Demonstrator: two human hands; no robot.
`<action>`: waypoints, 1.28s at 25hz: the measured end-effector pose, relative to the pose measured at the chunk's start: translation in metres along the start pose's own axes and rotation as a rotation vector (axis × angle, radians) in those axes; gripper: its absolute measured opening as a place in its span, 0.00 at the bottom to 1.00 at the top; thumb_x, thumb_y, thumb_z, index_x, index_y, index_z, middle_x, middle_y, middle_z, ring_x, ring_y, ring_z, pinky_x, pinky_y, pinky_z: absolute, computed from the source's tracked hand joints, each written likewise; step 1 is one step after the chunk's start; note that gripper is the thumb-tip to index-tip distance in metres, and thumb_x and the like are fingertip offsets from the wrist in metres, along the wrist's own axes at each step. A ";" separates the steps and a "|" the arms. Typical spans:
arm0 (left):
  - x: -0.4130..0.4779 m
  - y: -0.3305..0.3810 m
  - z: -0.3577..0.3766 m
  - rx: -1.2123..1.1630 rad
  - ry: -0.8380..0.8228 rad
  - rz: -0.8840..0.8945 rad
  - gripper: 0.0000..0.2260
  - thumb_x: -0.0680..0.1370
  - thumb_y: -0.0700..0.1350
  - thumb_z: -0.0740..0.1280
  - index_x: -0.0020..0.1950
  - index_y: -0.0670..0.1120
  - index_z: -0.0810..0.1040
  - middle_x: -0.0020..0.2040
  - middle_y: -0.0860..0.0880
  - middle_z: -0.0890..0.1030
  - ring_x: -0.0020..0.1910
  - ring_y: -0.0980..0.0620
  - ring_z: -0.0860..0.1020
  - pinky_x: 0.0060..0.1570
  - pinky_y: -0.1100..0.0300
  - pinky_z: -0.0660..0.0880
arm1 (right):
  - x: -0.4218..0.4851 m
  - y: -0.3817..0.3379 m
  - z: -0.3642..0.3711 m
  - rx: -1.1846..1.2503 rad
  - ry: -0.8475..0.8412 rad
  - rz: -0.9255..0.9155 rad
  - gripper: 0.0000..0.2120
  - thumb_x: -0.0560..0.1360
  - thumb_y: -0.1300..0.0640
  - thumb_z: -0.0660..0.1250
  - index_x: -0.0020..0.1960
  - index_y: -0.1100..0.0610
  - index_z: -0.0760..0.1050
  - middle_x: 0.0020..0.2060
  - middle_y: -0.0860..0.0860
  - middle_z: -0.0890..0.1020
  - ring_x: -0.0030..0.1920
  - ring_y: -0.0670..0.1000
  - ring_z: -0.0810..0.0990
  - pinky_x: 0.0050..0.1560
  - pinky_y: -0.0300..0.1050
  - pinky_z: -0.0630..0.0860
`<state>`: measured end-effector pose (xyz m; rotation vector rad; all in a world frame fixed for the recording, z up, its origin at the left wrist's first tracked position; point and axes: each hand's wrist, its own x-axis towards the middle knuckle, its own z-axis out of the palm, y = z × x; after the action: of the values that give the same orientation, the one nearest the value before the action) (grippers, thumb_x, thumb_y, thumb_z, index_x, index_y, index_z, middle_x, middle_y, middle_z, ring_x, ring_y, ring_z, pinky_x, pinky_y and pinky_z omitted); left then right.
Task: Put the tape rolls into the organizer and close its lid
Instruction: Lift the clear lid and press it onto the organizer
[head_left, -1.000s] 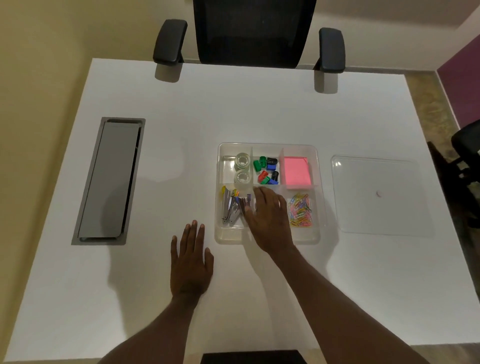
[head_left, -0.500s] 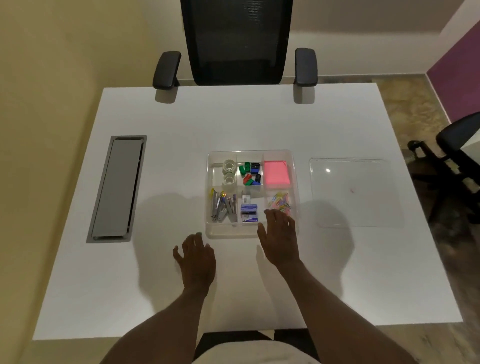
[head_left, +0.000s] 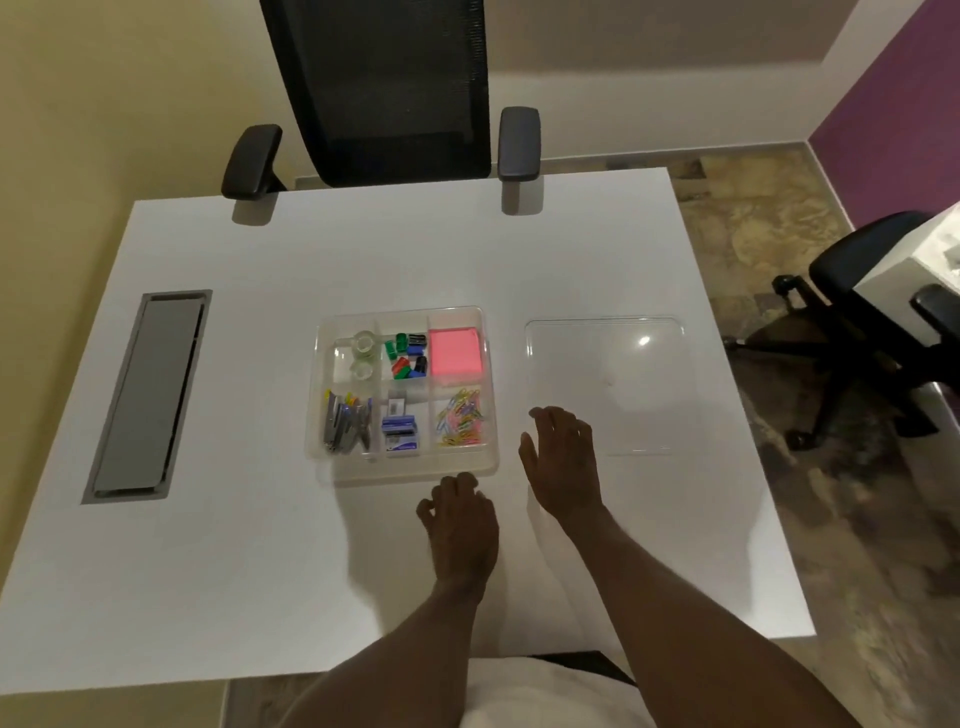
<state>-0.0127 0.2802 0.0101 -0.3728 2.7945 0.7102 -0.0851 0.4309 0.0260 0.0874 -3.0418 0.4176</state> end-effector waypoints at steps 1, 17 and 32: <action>0.003 0.012 0.003 -0.021 -0.002 0.026 0.11 0.87 0.45 0.59 0.67 0.48 0.75 0.63 0.48 0.78 0.66 0.47 0.76 0.76 0.47 0.65 | 0.000 0.010 -0.002 -0.003 -0.007 0.010 0.17 0.81 0.51 0.62 0.65 0.59 0.77 0.58 0.56 0.82 0.59 0.58 0.81 0.65 0.54 0.76; 0.092 0.135 0.029 -0.113 -0.201 0.059 0.21 0.86 0.45 0.59 0.79 0.42 0.66 0.75 0.43 0.70 0.72 0.41 0.72 0.68 0.44 0.73 | 0.040 0.170 -0.034 0.160 -0.087 0.409 0.19 0.80 0.51 0.64 0.68 0.59 0.72 0.63 0.56 0.77 0.61 0.59 0.76 0.63 0.55 0.75; 0.155 0.157 0.047 -0.196 -0.224 -0.220 0.31 0.83 0.47 0.65 0.83 0.36 0.60 0.78 0.37 0.65 0.79 0.37 0.64 0.74 0.45 0.69 | 0.096 0.234 -0.022 0.205 -0.266 0.729 0.29 0.77 0.46 0.69 0.69 0.64 0.68 0.65 0.63 0.71 0.67 0.64 0.70 0.62 0.59 0.74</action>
<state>-0.1980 0.4080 -0.0058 -0.5869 2.4353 0.9134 -0.1950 0.6570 -0.0081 -1.0565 -3.1691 0.8089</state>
